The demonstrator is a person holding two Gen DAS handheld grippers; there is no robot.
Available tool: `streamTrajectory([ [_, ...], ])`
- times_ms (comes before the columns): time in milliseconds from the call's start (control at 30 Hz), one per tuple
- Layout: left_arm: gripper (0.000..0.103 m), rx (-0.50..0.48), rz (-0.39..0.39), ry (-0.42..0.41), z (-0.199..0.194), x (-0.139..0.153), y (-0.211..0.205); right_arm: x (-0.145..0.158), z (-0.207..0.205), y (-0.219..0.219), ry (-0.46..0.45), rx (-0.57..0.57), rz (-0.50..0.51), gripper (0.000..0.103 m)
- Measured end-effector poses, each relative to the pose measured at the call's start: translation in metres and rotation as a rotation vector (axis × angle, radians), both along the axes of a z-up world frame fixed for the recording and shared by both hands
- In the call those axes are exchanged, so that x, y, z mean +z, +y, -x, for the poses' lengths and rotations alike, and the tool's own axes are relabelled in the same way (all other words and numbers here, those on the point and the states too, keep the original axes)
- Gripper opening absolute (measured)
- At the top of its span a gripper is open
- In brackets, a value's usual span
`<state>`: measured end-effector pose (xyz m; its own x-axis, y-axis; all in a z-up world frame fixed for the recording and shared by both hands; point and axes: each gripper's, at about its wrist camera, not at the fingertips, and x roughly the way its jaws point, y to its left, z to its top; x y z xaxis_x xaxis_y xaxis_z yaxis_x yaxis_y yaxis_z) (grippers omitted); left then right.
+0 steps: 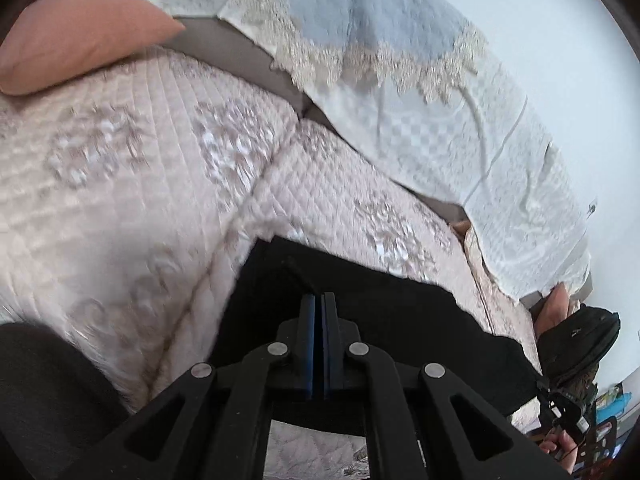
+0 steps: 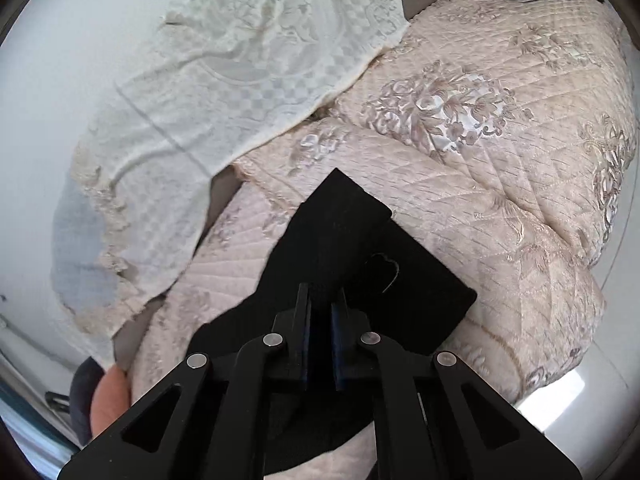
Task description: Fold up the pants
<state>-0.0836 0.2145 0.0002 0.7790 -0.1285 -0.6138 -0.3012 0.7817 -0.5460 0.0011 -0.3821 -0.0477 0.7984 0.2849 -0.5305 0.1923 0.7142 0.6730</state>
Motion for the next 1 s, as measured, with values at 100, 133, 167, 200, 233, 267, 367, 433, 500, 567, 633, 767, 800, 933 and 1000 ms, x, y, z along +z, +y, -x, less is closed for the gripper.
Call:
streamTrajectory([
  [100, 0.003, 0.008, 0.008, 0.01, 0.01, -0.002, 0.008, -0.009, 0.009, -0.002, 0.034, -0.008, -0.015, 0.008],
  [133, 0.003, 0.005, 0.005, 0.022, 0.012, -0.006, 0.007, -0.018, 0.011, -0.003, 0.062, -0.014, -0.015, 0.008],
  [167, 0.002, 0.001, -0.004, 0.043, 0.013, -0.012, 0.006, -0.024, 0.012, -0.004, 0.084, -0.016, -0.011, 0.008],
  [200, 0.002, -0.009, 0.003, 0.073, 0.013, -0.022, 0.004, -0.031, 0.012, -0.005, 0.111, -0.019, -0.01, 0.008],
  [233, 0.002, -0.011, 0.014, 0.098, 0.012, -0.031, 0.003, -0.041, 0.011, -0.007, 0.147, -0.022, -0.017, 0.008],
  [267, 0.002, -0.01, 0.016, 0.125, 0.012, -0.039, 0.002, -0.046, 0.011, -0.007, 0.161, -0.022, -0.015, 0.008],
  [367, 0.002, -0.007, 0.024, 0.153, 0.016, -0.052, 0.002, -0.043, 0.011, -0.006, 0.165, -0.016, 0.016, 0.008],
  [433, 0.002, -0.016, 0.01, 0.157, 0.015, -0.054, 0.001, -0.037, 0.009, -0.004, 0.166, -0.005, 0.055, 0.008],
  [500, 0.003, -0.038, -0.003, 0.165, 0.013, -0.054, -0.003, -0.039, 0.003, -0.001, 0.197, 0.024, 0.093, 0.009],
  [567, 0.003, -0.038, -0.01, 0.175, 0.015, -0.053, -0.002, -0.039, 0.0, 0.003, 0.218, 0.046, 0.14, 0.021],
  [633, 0.004, -0.027, -0.015, 0.18, 0.019, -0.05, 0.003, -0.028, 0.007, 0.005, 0.214, 0.018, 0.244, 0.029],
  [767, 0.004, 0.074, -0.088, 0.188, 0.032, -0.036, 0.021, -0.009, 0.023, -0.001, 0.186, -0.059, 0.363, 0.033],
  [800, 0.004, 0.085, -0.103, 0.178, 0.034, -0.032, 0.024, -0.003, 0.026, -0.001, 0.166, -0.068, 0.385, 0.033],
  [933, 0.004, 0.034, -0.16, 0.118, 0.022, -0.014, 0.007, 0.014, 0.019, 0.036, 0.059, 0.034, 0.497, 0.04],
  [1000, 0.004, -0.04, -0.192, 0.099, 0.004, -0.011, -0.017, 0.013, 0.006, 0.062, 0.037, 0.124, 0.537, 0.04],
])
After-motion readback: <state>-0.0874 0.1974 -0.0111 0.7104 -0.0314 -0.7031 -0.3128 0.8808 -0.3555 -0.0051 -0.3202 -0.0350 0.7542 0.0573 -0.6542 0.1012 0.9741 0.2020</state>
